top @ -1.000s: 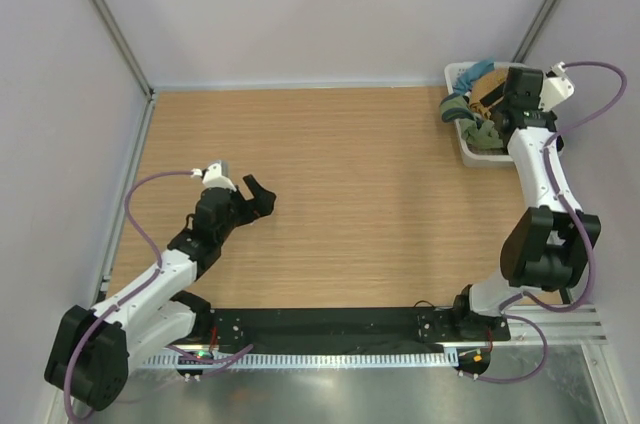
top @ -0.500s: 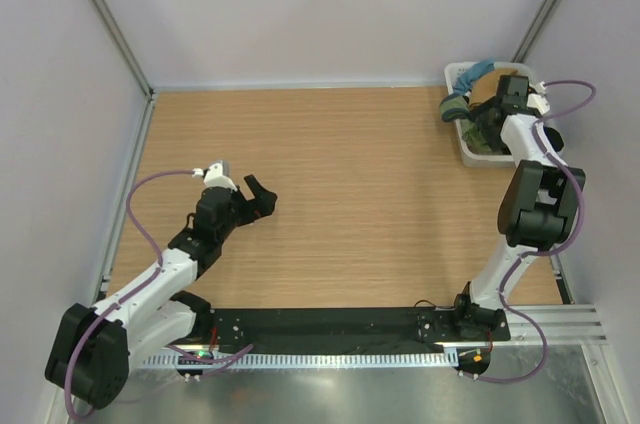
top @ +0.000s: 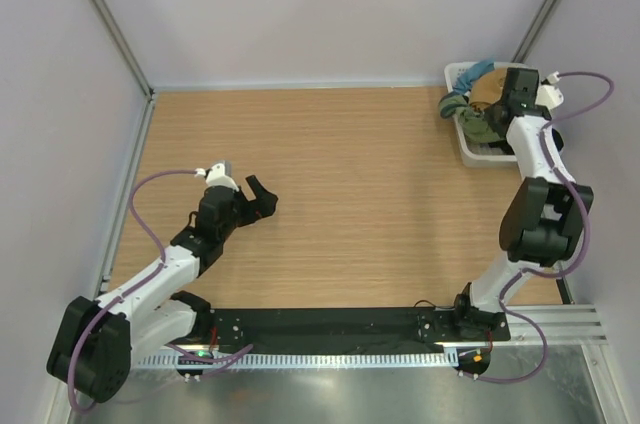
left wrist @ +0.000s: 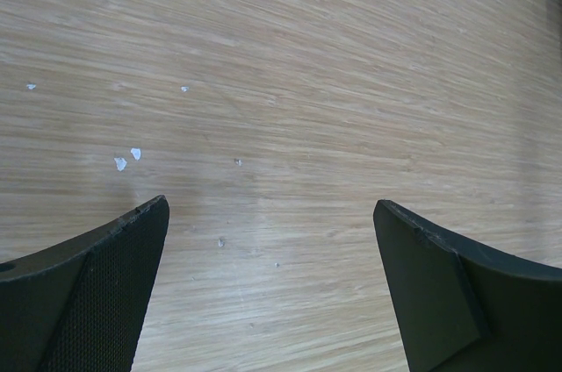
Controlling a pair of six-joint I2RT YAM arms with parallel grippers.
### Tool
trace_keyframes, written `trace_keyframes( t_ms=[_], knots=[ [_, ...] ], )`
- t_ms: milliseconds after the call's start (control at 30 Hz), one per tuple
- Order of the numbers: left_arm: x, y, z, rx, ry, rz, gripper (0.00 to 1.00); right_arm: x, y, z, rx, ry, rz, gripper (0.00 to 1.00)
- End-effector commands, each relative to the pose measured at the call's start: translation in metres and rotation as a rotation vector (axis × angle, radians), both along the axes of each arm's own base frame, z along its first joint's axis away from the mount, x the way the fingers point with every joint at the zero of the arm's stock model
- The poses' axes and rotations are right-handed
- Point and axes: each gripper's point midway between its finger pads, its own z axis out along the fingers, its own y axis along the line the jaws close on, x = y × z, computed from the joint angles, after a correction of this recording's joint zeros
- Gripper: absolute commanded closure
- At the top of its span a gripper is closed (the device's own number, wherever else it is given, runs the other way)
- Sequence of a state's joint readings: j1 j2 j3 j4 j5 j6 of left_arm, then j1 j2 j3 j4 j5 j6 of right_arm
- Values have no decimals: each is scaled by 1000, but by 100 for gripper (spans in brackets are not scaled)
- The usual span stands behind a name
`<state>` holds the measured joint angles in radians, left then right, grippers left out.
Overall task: Fold and stack the tank tops
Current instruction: Grab the tank top from the pile, then move the tank top to the center of the board
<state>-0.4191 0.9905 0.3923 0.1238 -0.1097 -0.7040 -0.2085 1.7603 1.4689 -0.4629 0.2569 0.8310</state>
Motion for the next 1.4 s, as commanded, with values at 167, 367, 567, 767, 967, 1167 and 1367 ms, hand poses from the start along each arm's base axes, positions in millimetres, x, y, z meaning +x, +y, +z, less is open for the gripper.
trace_keyframes(
  t_ms=[167, 367, 567, 767, 967, 1167, 1367],
  knots=[
    [13, -7, 29, -46, -83, -2, 0, -37, 22, 256, -190, -536, 89, 99],
    [13, -7, 30, -45, -84, 1, 1, -80, 155, 382, -298, -803, 510, 99],
    [12, 0, 34, -33, -99, 25, 1, -126, 230, 440, -201, -985, 866, 99],
    [10, 11, 40, -22, -121, 76, 1, -139, 266, 437, -132, -1006, 1031, 99],
    [8, 22, 48, -13, -151, 122, 0, -84, 309, 326, 121, -800, 1167, 99],
    [8, 20, 43, -8, -138, 112, 0, -55, 277, 183, 174, -570, 1009, 99],
    [10, 4, 38, -15, -110, 44, 0, -74, 223, 68, 29, -280, 860, 25]
  ],
)
